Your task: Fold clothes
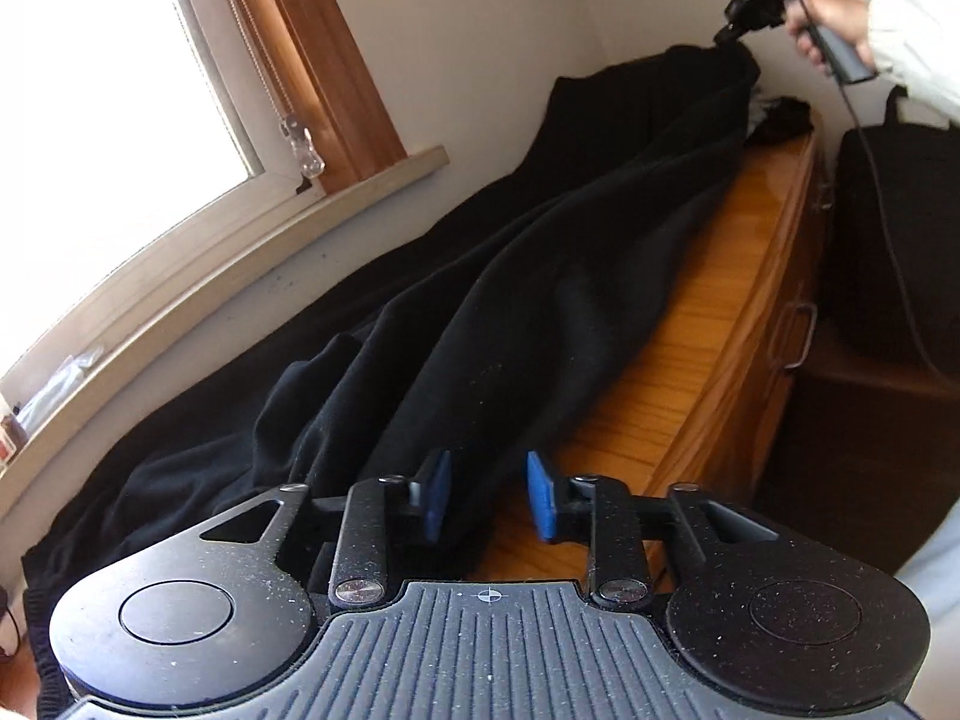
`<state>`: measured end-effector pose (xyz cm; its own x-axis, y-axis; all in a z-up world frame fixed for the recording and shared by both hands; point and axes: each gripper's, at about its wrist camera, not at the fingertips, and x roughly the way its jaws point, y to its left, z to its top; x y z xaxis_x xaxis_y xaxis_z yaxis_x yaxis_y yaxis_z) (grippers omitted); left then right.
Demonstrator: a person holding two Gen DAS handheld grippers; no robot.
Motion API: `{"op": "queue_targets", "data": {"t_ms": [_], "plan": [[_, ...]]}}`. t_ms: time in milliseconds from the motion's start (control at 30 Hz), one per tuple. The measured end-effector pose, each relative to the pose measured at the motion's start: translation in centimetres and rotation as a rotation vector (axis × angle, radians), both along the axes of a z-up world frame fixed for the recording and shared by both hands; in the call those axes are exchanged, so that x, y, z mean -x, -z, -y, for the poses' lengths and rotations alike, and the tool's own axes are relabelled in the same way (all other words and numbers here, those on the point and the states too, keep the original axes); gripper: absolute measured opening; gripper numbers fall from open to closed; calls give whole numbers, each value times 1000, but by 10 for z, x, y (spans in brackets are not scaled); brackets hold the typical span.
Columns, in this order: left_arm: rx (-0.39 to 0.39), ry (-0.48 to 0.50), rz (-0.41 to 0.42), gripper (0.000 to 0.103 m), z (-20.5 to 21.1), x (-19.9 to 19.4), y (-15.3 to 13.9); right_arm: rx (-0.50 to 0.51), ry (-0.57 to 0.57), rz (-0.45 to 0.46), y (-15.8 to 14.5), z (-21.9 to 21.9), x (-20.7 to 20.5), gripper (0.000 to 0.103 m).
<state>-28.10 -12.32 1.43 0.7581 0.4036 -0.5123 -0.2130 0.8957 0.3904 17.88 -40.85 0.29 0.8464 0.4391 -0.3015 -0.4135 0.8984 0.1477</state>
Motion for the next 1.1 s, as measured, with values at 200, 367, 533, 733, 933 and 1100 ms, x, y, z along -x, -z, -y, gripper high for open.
{"op": "queue_targets", "data": {"t_ms": [200, 367, 533, 733, 933, 1100], "plan": [[34, -12, 16, 42, -13, -6, 4, -1, -8, 4, 1, -1, 1, 5], [175, -10, 68, 40, -35, -4, -5, 2, 2, 5, 1, -3, 11, 5], [207, 0, 73, 31, -43, -7, -8, 4, -5, 4, 1, -3, 8, 5], [124, -4, 38, 17, -35, -15, -1, -5, 8, 5, -1, 3, 7, 5], [178, 3, 179, 2, -51, 9, -38, -63, 38, 28, -20, 19, 1, 5], [237, -1, 295, 2, -71, 38, -78, -158, 59, 41, -45, 41, -3, 5]]}}
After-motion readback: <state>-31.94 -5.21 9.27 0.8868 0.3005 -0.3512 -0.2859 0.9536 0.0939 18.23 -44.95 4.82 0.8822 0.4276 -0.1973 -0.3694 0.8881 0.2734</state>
